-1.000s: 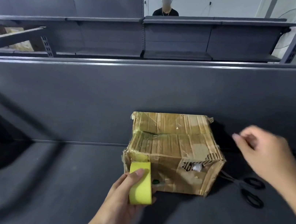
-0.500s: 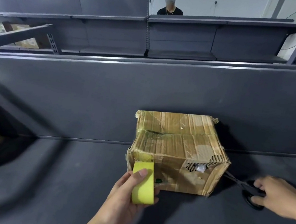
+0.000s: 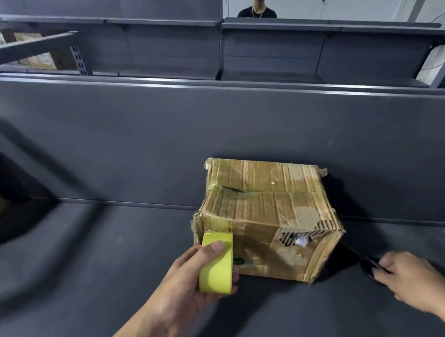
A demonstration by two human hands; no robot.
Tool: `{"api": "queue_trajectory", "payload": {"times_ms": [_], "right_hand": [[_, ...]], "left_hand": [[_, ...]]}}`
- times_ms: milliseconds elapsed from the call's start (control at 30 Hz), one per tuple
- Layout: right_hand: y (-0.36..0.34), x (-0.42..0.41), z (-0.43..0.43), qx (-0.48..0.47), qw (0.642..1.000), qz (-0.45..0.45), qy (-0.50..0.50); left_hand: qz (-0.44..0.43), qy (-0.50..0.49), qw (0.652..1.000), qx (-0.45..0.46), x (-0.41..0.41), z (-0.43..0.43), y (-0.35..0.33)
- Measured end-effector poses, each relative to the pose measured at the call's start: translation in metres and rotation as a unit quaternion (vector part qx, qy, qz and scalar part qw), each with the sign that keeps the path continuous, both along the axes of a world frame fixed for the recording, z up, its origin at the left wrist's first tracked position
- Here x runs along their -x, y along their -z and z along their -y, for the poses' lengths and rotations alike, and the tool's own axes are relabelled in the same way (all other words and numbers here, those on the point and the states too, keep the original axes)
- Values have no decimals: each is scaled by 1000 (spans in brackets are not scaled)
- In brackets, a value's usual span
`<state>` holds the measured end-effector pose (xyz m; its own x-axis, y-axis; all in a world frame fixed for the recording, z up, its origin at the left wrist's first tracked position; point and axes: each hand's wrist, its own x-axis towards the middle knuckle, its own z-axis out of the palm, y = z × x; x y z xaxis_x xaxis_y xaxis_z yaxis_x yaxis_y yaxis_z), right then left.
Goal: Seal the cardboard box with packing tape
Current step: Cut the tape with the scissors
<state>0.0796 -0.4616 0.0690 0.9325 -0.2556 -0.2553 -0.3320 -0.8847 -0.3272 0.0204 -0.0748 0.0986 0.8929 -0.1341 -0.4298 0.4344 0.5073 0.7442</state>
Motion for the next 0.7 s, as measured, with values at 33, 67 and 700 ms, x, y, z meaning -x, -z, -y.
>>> {"api": "queue_trajectory", "payload": {"times_ms": [33, 67, 700], "right_hand": [[-2, 1, 0, -87, 995, 17, 35], [-8, 3, 0, -191, 978, 37, 80], [-141, 56, -114, -219, 927, -197, -233]], "left_hand": [[-1, 0, 1000, -2, -1, 0, -1], [-3, -2, 1000, -6, -1, 0, -1], [48, 53, 988, -140, 3, -11, -3]]}}
